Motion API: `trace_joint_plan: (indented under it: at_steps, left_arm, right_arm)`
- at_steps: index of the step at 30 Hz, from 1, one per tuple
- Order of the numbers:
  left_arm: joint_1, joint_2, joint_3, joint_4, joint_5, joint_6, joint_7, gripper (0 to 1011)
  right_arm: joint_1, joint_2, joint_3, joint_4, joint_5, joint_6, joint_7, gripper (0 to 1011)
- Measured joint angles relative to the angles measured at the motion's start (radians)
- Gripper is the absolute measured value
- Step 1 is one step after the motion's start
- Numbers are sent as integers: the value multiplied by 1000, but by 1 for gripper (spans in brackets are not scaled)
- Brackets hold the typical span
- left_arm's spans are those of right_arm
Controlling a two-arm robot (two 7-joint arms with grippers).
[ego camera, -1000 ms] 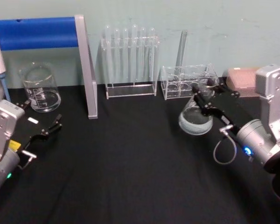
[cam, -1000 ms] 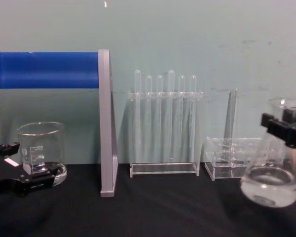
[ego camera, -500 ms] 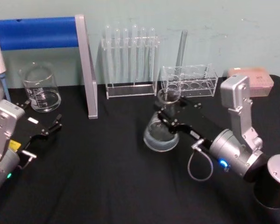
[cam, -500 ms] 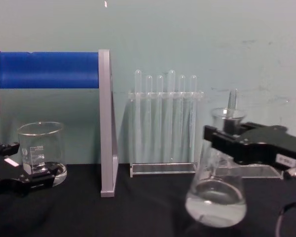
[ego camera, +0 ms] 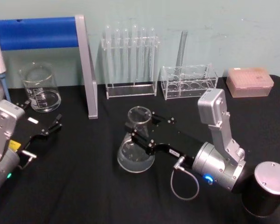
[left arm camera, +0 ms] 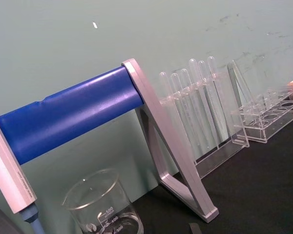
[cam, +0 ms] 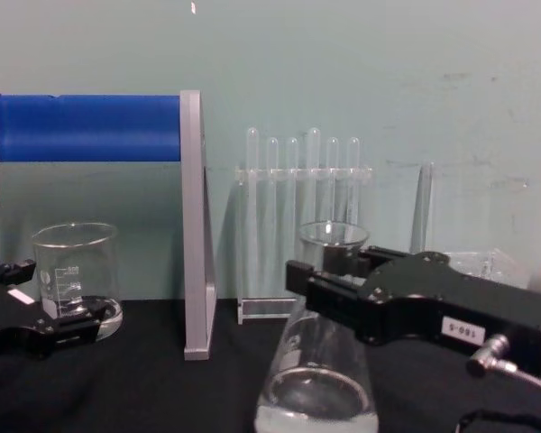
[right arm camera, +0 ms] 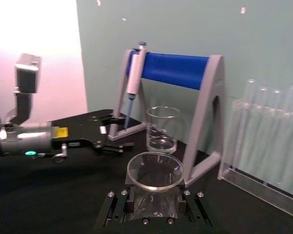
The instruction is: Grasp the erlenmeyer flask with one hand, shake it three times, then place it back.
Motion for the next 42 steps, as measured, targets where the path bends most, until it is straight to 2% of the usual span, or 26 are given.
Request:
trace_joint_plan:
  at_steps: [10, 20, 32, 42]
  left_arm:
    - [0, 0, 0, 0, 0, 0, 0, 1000]
    - [0, 0, 0, 0, 0, 0, 0, 1001]
    - [0, 0, 0, 0, 0, 0, 0, 1001]
    - [0, 0, 0, 0, 0, 0, 0, 1001]
  right_arm:
    - [7, 21, -40, -8, 15, -11, 17, 456]
    - [11, 29, -36, -5, 17, -21, -11, 456]
    - [8, 20, 45, 23, 7, -28, -101, 456]
    - [0, 6, 145, 48, -2, -25, -174, 456]
